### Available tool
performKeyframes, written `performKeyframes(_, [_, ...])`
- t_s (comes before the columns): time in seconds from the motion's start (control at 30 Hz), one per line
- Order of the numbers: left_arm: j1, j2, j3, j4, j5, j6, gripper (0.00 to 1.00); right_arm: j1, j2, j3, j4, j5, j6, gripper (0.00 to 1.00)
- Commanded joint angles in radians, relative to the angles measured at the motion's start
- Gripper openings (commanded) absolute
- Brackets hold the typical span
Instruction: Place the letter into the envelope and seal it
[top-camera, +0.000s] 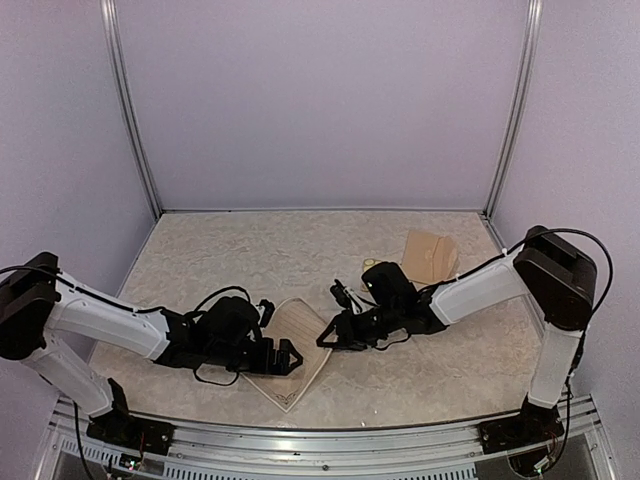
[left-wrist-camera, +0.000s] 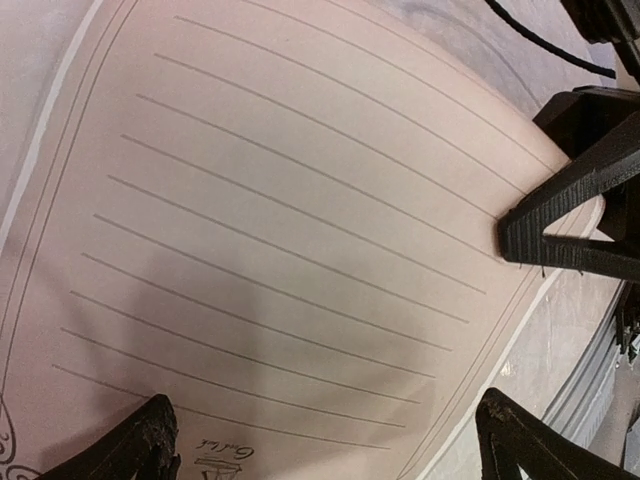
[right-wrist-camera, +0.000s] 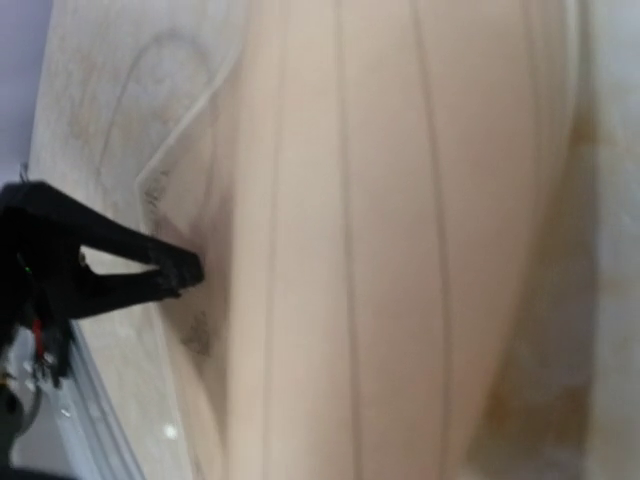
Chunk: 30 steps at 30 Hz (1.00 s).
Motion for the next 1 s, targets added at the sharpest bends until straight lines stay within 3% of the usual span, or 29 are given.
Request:
performKeyframes(0.0, [0.003, -0.091, -0.026, -0.136, -0.066, 0.007, 0.99, 0.008, -0.068, -0.028, 0.045, 0.034, -0.001, 0.26])
performKeyframes(0.23, [0.127, -0.354, -0.073, -0.196, -0.01, 0.04, 0.99, 0.004, -0.152, -0.075, 0.133, 0.02, -0.044, 0.09])
performKeyframes(0.5, [0.285, -0.585, -0.136, -0.184, 0.098, 0.05, 0.99, 0.003, -0.304, -0.118, 0.246, -0.017, -0.065, 0.06])
performKeyframes(0.83, [0.293, -0.791, -0.157, 0.037, 0.126, 0.055, 0.99, 0.0, -0.522, -0.135, 0.316, 0.055, -0.062, 0.05])
performKeyframes(0.97, [0.292, -0.825, -0.157, 0.145, 0.205, 0.042, 0.99, 0.0, -0.585, -0.147, 0.354, 0.088, -0.065, 0.07])
